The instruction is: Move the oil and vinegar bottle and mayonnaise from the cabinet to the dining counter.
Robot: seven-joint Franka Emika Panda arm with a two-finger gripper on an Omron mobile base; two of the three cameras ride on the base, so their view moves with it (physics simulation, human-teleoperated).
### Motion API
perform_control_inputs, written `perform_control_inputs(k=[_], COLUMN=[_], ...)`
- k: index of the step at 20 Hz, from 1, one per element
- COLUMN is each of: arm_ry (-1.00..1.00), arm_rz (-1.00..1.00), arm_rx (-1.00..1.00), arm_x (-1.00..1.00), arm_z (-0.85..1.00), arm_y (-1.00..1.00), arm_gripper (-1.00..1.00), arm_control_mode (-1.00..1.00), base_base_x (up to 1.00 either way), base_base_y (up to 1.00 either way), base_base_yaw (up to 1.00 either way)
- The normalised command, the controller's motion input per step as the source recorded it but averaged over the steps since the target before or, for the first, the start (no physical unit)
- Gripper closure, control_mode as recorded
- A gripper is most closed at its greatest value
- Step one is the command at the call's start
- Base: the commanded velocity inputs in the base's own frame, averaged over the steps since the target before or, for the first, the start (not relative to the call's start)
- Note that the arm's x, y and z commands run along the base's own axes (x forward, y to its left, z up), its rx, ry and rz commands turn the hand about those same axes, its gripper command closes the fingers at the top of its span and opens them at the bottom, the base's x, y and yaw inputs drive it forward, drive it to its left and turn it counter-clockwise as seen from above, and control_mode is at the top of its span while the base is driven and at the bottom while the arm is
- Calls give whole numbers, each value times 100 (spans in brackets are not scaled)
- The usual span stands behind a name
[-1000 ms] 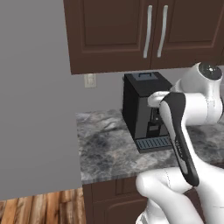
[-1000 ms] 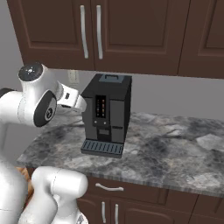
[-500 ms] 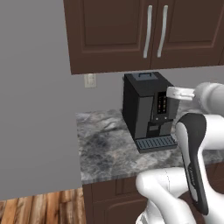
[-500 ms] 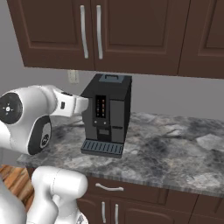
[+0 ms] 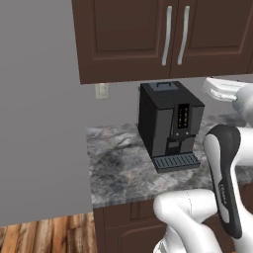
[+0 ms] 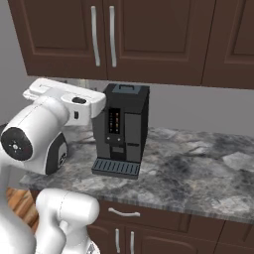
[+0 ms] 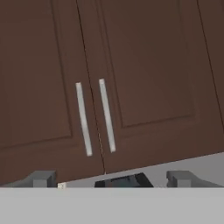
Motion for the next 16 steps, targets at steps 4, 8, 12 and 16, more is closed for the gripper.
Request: perform_control_inputs(k=[4,8,12,16], arm_ry=[-23,-11,-1,0], arm_rz=[0,0,0,3], arm_rx=[0,0,0,0], arm_x=[0,11,29,33], arm_z=[58,45,30,19], arm_y=[-10,-8,0,0], arm_gripper=[-100,-100,-100,-100], arm_control_mode=[-100,-100,-100,-100], base_base_x=[0,0,0,0], base_base_y=[0,0,0,0], base_base_yaw=[0,0,0,0])
